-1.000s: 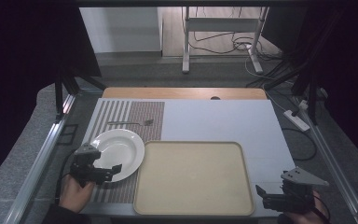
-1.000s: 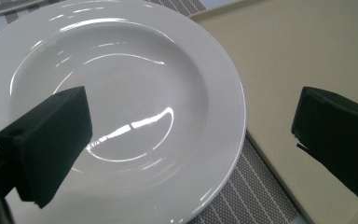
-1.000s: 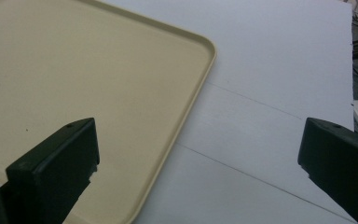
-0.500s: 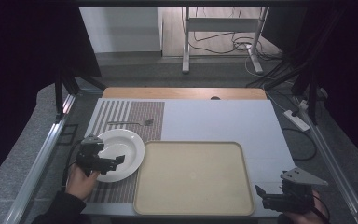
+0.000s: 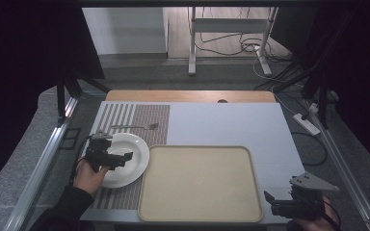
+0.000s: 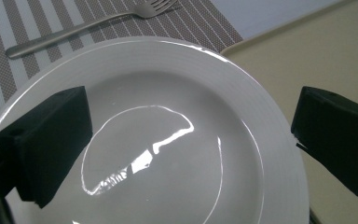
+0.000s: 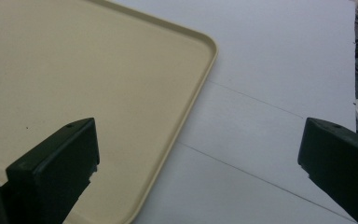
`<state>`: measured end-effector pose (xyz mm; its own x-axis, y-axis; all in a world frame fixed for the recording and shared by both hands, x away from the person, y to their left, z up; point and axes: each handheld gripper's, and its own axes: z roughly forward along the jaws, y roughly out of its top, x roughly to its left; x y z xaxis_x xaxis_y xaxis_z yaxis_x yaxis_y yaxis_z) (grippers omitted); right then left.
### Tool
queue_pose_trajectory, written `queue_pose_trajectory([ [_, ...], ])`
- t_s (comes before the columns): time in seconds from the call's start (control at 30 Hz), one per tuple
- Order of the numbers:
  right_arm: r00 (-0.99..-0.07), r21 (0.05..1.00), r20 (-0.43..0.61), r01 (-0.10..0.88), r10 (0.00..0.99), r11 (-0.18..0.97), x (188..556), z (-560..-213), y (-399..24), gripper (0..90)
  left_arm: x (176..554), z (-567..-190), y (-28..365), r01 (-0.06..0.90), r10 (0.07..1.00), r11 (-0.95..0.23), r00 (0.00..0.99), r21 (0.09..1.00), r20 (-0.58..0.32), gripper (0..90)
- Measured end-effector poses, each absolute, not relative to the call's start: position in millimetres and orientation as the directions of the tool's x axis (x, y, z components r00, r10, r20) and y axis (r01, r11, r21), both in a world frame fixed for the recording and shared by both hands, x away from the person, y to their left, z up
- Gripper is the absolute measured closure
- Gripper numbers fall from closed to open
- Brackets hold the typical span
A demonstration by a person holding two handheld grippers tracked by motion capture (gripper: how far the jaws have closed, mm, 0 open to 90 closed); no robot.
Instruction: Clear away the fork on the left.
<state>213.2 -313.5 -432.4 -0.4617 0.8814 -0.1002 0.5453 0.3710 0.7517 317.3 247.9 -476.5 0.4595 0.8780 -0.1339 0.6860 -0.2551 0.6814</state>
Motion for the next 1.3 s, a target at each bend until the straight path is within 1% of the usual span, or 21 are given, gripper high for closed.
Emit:
queue_pose_trajectory([
  [0.47,-0.464,0.751,-0.095,0.547,0.881,0.369,214,-433,-314,0.0,350,-482,250,0.695,0.874,-0.27,0.468,0.666,-0.133,0.0],
  [0.97,-0.464,0.75,-0.093,0.549,0.881,0.368,214,-433,-314,0.0,388,-489,250,0.693,0.874,-0.304,0.475,0.654,-0.098,0.0],
  [1.13,-0.464,0.75,-0.092,0.549,0.881,0.368,214,-433,-314,0.0,399,-494,249,0.709,0.877,-0.32,0.473,0.629,-0.086,3.4],
  [1.17,-0.464,0.75,-0.092,0.55,0.881,0.367,214,-433,-314,0.0,401,-495,250,0.711,0.876,-0.323,0.474,0.625,-0.087,7.5],
  [1.2,-0.464,0.75,-0.092,0.55,0.881,0.367,214,-433,-314,0.0,403,-495,251,0.714,0.878,-0.322,0.472,0.621,-0.087,7.5],
  [1.3,-0.463,0.751,-0.093,0.549,0.881,0.367,214,-433,-314,0.0,412,-494,257,0.722,0.886,-0.316,0.457,0.616,-0.081,19.8],
])
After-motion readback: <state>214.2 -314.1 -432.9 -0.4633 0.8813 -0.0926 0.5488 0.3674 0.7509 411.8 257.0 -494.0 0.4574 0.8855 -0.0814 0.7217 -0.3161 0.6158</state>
